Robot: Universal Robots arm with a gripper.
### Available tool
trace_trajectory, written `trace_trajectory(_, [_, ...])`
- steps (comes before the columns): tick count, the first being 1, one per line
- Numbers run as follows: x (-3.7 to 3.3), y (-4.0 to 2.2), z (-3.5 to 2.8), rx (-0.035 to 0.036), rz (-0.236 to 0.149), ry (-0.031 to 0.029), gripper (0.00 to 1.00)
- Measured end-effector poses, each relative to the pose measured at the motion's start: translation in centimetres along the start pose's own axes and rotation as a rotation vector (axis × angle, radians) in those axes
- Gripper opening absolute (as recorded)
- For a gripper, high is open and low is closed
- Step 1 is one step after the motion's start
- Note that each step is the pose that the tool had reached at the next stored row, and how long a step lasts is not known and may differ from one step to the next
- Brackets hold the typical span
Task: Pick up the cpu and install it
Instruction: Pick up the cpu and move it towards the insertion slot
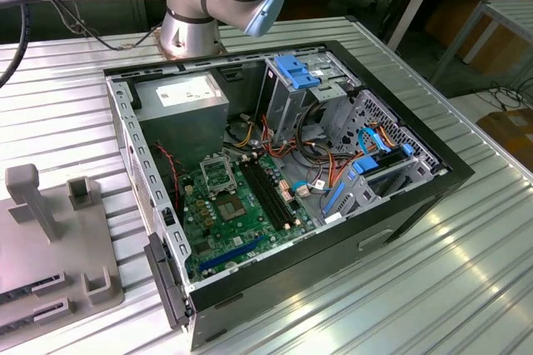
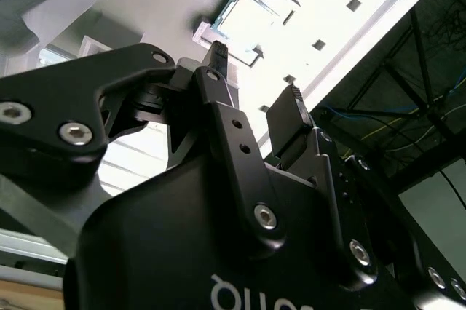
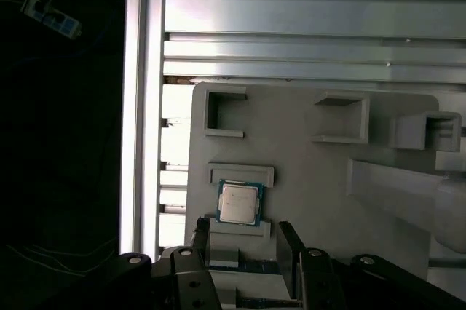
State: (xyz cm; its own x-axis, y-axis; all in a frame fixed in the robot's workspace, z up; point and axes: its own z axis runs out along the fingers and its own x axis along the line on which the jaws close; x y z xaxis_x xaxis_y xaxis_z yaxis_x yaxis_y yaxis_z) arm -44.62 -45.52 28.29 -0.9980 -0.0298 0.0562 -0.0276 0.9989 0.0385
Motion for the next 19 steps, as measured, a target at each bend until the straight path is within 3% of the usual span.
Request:
trace_trajectory(9, [0.0, 0.0, 0.06, 0.0, 0.0, -0.0002, 0.49])
trace_trajectory(19, [-0.05, -0.2, 1.79, 0.0003, -0.001, -0.0001, 0.49])
